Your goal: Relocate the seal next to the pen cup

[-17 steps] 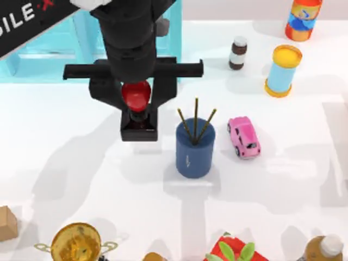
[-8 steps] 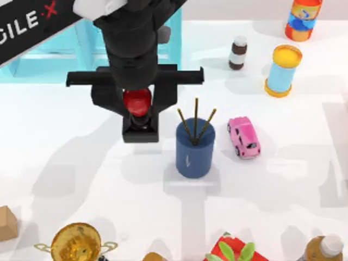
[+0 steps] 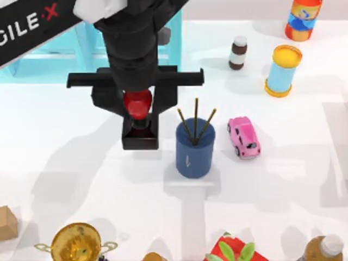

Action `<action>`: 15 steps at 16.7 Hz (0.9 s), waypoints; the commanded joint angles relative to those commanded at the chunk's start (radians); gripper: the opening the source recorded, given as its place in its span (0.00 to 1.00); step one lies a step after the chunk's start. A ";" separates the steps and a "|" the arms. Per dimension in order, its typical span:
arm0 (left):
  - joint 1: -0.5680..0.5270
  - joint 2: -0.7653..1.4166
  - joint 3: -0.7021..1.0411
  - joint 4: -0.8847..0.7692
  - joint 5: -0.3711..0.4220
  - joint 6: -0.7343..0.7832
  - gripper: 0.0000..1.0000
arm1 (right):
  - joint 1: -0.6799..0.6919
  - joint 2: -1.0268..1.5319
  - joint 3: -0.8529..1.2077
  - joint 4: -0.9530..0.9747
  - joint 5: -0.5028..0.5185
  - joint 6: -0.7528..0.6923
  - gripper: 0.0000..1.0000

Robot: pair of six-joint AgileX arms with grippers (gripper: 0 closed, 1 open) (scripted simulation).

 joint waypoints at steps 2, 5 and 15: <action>0.000 0.000 0.000 0.000 0.000 0.000 0.38 | 0.000 0.000 0.000 0.000 0.000 0.000 1.00; 0.000 0.000 0.000 0.000 0.000 0.000 0.60 | 0.000 0.000 0.000 0.000 0.000 0.000 1.00; 0.000 0.000 0.000 0.000 0.000 0.000 1.00 | 0.000 0.000 0.000 0.000 0.000 0.000 1.00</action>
